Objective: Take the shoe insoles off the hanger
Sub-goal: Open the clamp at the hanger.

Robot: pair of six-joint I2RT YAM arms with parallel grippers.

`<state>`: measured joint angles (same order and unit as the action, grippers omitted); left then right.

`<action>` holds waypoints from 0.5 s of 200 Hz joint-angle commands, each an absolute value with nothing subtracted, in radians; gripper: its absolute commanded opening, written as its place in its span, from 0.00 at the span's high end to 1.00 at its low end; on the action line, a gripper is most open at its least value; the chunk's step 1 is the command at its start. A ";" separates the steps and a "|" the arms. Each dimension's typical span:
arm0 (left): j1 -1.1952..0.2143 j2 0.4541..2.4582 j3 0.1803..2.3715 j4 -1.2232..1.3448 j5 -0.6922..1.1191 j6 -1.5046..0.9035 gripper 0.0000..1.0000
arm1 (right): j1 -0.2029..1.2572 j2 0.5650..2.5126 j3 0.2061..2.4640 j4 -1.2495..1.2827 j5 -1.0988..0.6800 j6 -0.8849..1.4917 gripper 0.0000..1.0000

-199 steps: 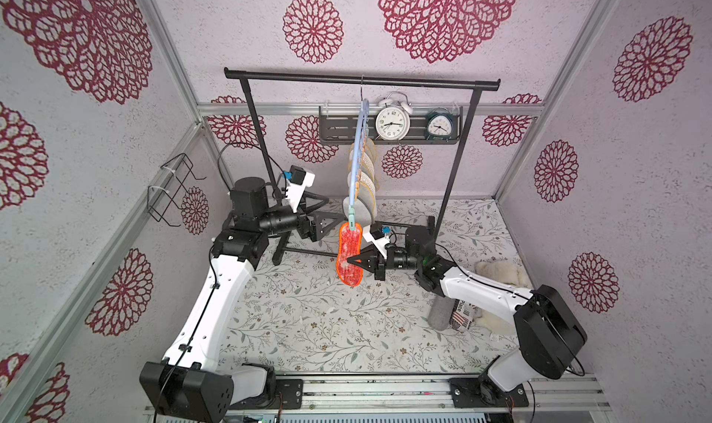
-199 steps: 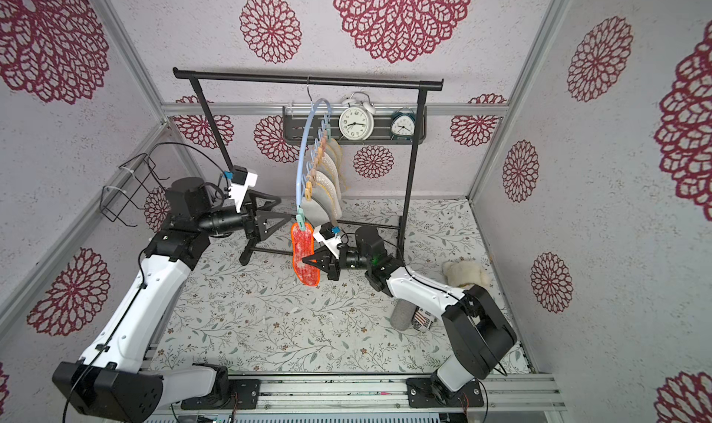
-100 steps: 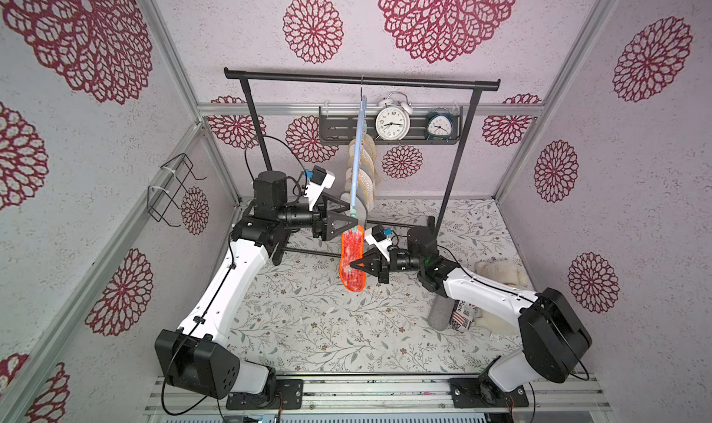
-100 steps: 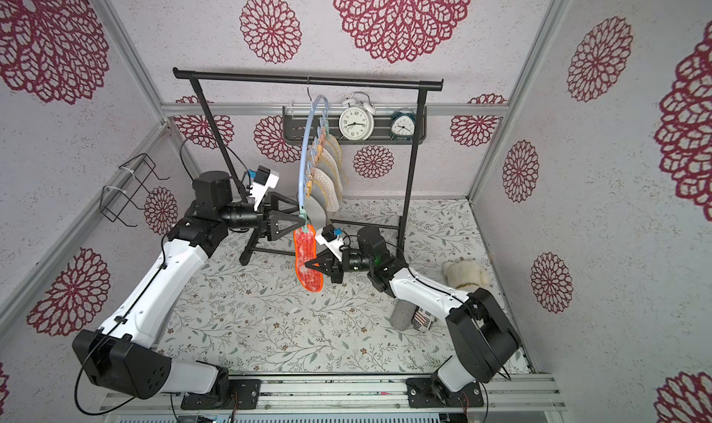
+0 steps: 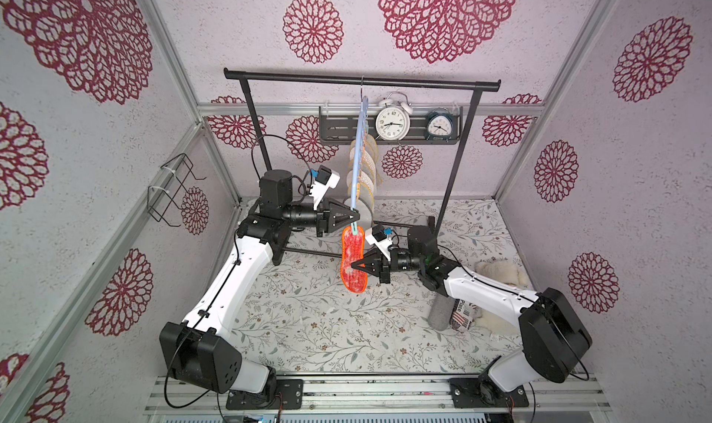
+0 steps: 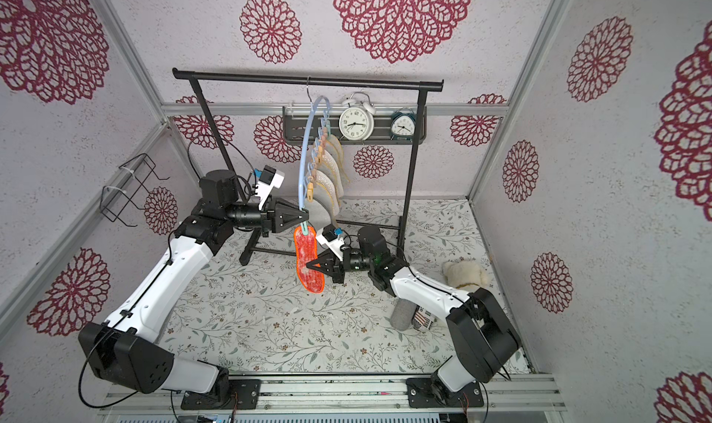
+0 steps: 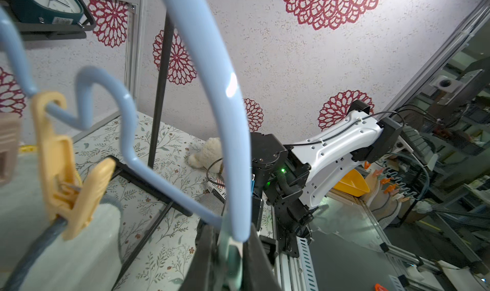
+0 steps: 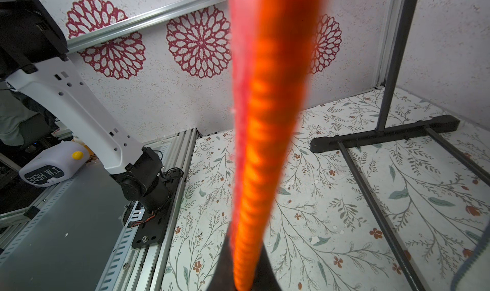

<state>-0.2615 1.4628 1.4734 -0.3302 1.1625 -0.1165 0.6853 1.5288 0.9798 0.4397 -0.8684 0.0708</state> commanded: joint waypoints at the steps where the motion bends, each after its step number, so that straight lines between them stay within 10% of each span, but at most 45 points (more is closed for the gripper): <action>1: -0.265 1.452 1.477 -0.347 1.154 -0.115 0.99 | 0.680 1.511 1.007 0.453 -0.879 0.071 1.00; 100: -0.265 1.441 1.469 -0.291 0.981 -0.167 1.00 | 0.720 1.492 0.714 0.464 -0.685 0.390 0.98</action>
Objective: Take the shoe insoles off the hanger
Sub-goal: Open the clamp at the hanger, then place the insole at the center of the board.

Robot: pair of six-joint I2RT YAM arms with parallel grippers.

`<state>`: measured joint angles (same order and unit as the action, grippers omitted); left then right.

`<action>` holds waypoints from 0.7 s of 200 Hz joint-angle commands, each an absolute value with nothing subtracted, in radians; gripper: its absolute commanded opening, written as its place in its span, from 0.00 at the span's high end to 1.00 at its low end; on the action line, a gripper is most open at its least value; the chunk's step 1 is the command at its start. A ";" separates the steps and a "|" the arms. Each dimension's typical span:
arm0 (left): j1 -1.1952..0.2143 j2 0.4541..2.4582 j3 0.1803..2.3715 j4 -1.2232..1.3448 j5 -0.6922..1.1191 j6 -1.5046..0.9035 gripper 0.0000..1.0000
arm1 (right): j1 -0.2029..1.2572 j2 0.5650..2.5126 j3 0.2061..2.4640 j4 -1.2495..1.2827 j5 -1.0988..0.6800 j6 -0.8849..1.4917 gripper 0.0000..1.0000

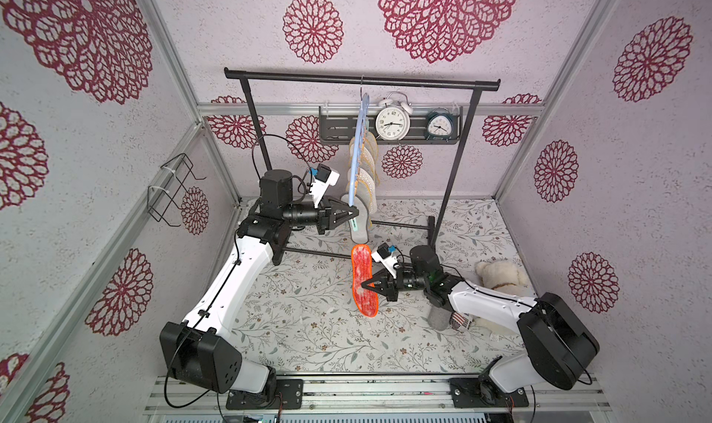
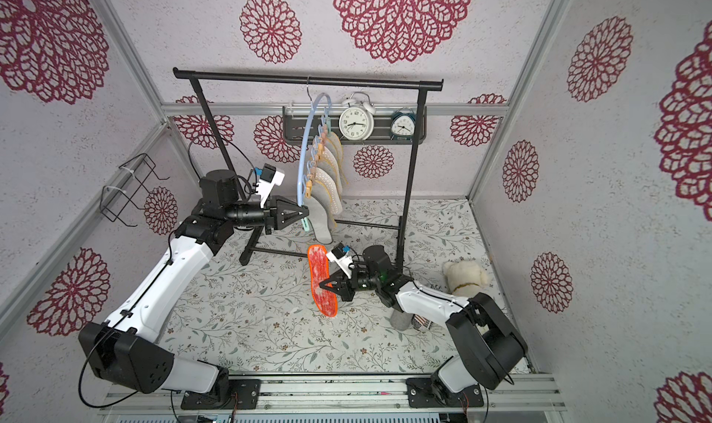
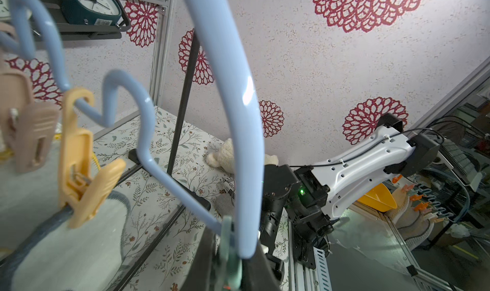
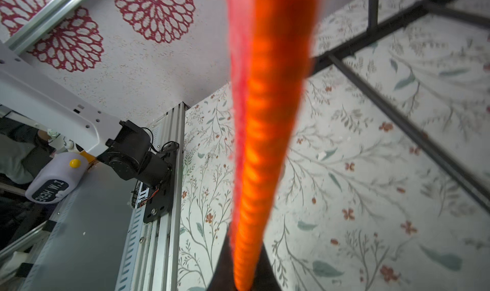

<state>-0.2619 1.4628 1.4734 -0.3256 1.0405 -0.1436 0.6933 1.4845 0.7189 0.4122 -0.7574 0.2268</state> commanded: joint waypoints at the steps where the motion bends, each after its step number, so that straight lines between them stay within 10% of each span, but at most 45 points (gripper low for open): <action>1: -0.265 1.441 1.469 -0.291 0.980 -0.167 1.00 | 0.722 1.498 0.718 0.464 -0.682 0.396 0.98; 140: -0.264 1.382 1.413 -0.299 0.936 -0.186 1.00 | 1.062 2.602 2.056 0.200 -0.690 1.130 1.00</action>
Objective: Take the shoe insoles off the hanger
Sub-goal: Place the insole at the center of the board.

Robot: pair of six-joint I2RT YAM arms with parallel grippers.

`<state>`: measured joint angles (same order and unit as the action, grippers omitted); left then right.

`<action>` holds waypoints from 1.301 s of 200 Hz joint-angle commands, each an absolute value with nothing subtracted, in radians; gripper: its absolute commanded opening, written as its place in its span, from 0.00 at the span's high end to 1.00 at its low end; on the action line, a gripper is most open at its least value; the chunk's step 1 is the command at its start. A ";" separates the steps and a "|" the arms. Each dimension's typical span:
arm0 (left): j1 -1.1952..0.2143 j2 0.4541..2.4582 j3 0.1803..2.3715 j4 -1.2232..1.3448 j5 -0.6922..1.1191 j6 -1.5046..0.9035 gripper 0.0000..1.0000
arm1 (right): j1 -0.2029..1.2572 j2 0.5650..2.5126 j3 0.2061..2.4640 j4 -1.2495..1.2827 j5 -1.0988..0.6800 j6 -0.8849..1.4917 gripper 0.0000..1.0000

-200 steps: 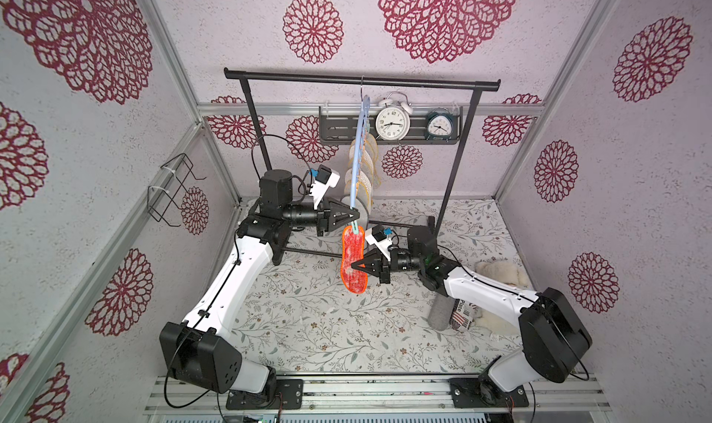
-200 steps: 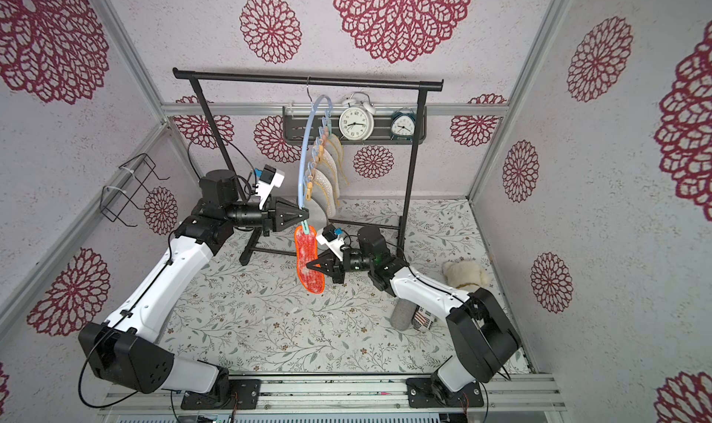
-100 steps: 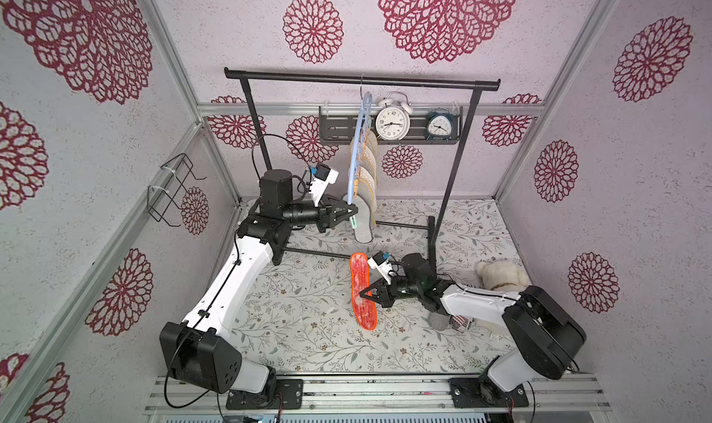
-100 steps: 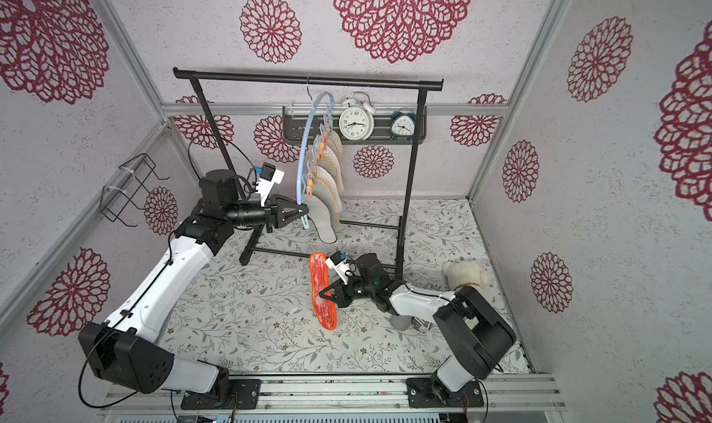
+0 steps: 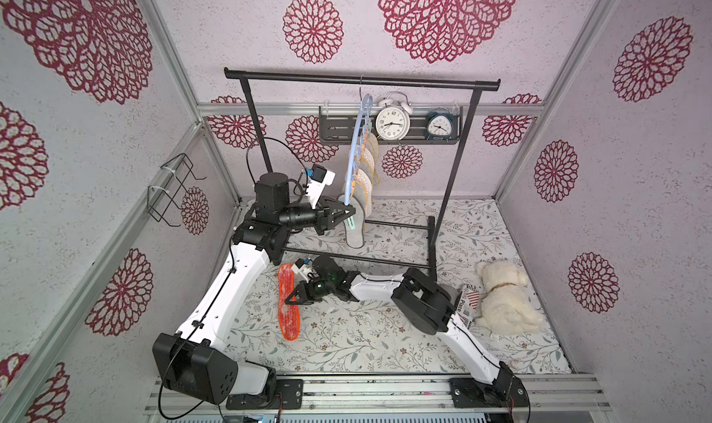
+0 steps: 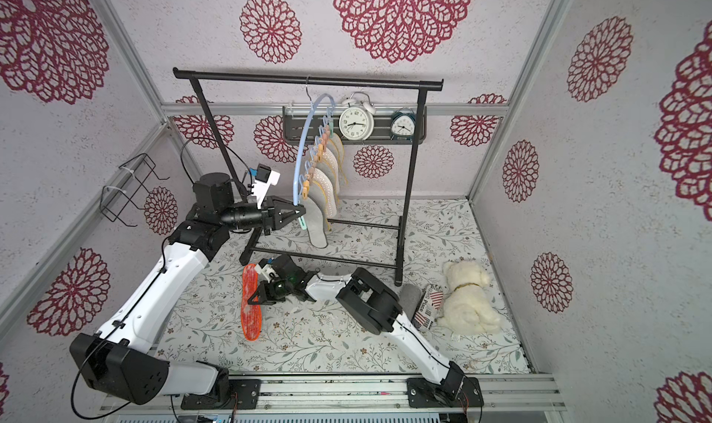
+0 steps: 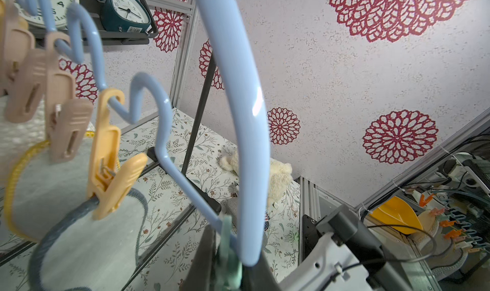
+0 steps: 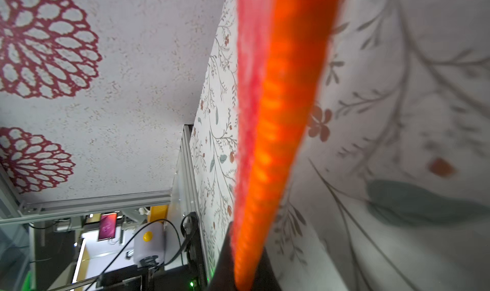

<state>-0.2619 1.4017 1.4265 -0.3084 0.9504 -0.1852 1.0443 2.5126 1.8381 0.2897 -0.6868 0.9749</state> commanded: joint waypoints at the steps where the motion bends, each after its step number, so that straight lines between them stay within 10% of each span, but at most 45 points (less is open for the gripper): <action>1: -0.264 1.382 1.413 -0.299 0.936 -0.186 1.00 | 1.065 2.610 2.072 0.187 -0.689 1.129 1.00; 67: -0.265 1.387 1.408 -0.298 0.933 -0.194 1.00 | 1.119 2.922 2.545 0.065 -0.661 1.351 1.00; 115: -0.264 1.387 1.399 -0.302 0.922 -0.181 1.00 | 1.125 2.883 2.543 -0.087 -0.622 1.220 0.62; 203: -0.263 1.426 1.428 -0.323 0.949 -0.158 1.00 | 1.108 2.693 2.487 -0.589 -0.346 0.674 0.43; 260: -0.262 1.440 1.434 -0.322 0.952 -0.164 1.00 | 1.113 2.716 2.482 -0.452 -0.477 0.703 0.54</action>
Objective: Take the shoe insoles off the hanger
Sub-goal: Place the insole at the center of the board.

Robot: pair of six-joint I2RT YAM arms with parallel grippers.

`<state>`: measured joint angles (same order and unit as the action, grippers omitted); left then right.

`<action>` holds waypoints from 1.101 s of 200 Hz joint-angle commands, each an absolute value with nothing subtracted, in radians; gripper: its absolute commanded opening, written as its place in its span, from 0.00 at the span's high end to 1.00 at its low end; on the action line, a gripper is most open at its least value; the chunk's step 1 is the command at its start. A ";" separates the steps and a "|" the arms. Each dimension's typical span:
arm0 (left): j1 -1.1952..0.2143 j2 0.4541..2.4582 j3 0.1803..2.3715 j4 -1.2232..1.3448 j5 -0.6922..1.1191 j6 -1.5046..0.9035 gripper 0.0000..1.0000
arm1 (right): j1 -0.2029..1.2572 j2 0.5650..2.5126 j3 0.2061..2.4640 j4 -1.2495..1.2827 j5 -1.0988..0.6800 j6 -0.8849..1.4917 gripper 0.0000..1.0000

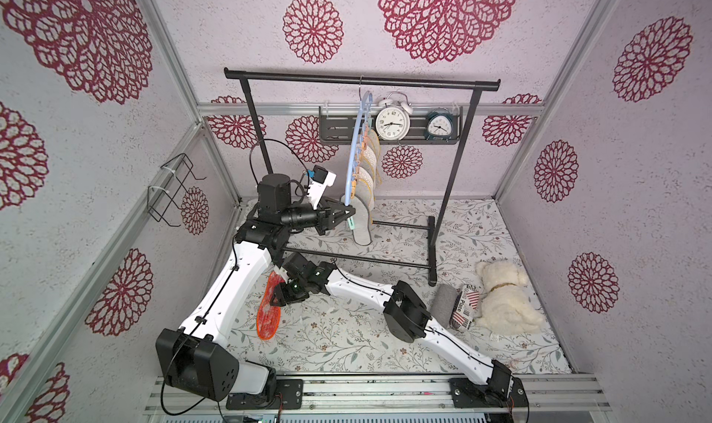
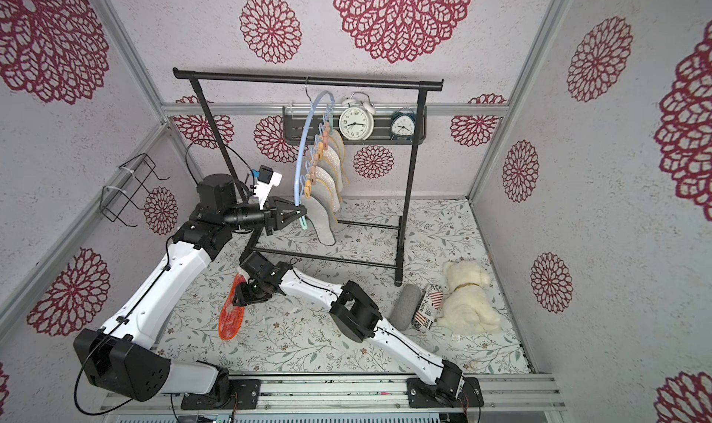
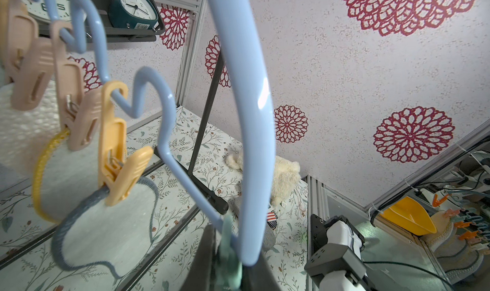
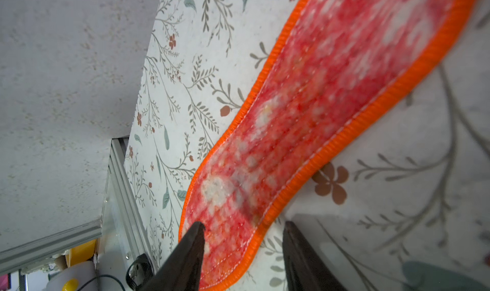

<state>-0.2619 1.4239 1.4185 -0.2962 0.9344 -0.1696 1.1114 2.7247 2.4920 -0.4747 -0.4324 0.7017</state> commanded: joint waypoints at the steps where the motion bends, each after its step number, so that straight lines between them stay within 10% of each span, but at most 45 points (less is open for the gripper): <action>1: -0.262 1.440 1.434 -0.321 0.952 -0.164 1.00 | 1.113 2.718 2.482 -0.448 -0.481 0.704 0.54; 109: -0.264 1.450 1.437 -0.310 0.951 -0.175 1.00 | 1.094 2.594 2.392 -0.500 -0.477 0.464 0.57; 220: -0.264 1.451 1.424 -0.306 0.933 -0.173 1.00 | 1.010 1.342 0.717 0.217 -0.264 0.369 0.58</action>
